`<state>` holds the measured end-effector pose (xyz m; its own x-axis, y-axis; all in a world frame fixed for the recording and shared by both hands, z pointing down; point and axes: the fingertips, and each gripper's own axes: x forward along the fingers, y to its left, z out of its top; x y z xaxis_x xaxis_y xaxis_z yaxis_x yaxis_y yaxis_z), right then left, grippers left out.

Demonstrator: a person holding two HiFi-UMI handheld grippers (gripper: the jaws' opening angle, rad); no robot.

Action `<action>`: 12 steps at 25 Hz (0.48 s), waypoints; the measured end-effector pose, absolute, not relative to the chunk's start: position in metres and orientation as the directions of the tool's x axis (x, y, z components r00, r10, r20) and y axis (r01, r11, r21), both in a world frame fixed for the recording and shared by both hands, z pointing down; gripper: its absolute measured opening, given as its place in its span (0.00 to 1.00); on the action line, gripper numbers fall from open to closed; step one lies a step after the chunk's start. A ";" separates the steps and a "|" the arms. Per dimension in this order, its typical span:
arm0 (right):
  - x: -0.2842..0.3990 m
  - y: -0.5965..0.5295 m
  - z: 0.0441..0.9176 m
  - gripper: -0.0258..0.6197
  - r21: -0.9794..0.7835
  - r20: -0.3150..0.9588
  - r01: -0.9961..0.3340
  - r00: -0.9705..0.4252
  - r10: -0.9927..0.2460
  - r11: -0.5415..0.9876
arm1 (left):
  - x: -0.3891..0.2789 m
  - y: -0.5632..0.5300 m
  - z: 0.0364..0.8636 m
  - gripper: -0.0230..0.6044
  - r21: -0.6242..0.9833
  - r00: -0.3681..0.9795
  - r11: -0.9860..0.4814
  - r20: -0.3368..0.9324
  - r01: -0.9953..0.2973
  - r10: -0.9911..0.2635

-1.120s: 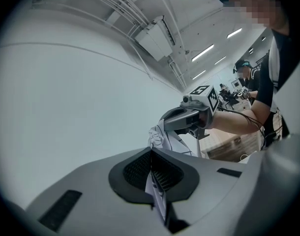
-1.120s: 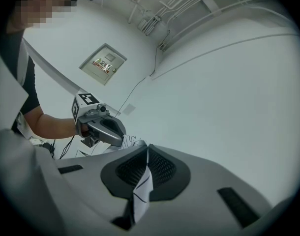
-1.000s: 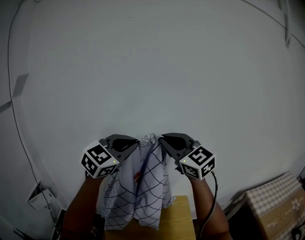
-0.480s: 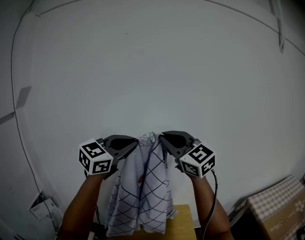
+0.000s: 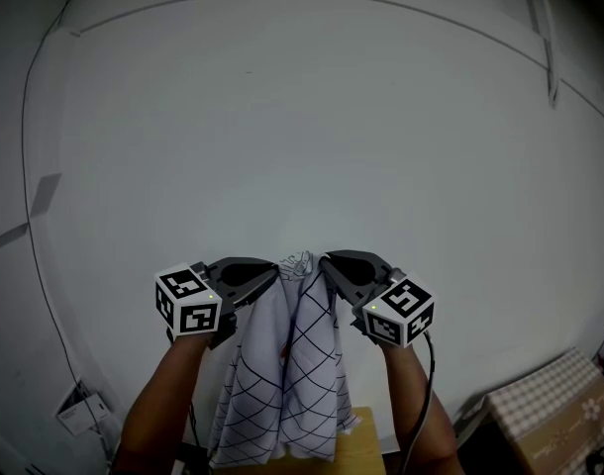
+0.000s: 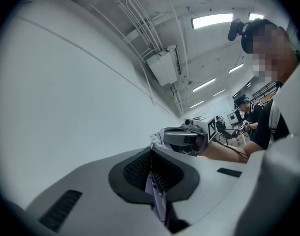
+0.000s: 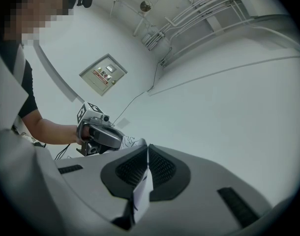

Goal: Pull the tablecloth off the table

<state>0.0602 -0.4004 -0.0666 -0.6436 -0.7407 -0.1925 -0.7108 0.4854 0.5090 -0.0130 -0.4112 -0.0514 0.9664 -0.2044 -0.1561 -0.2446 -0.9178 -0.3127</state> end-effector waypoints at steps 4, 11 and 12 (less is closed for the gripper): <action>0.062 -0.397 -0.070 0.07 0.506 -0.206 -0.717 -0.640 -0.741 0.479 | -0.014 -0.409 -0.058 0.05 -0.309 0.967 -0.921 -0.166 -0.237 -0.193; 0.059 -0.392 -0.080 0.07 0.524 -0.214 -0.709 -0.645 -0.733 0.472 | -0.014 -0.403 -0.074 0.06 -0.305 0.964 -0.924 -0.203 -0.229 -0.172; 0.058 -0.391 -0.080 0.07 0.526 -0.214 -0.708 -0.646 -0.733 0.471 | -0.014 -0.402 -0.075 0.05 -0.305 0.964 -0.925 -0.206 -0.227 -0.169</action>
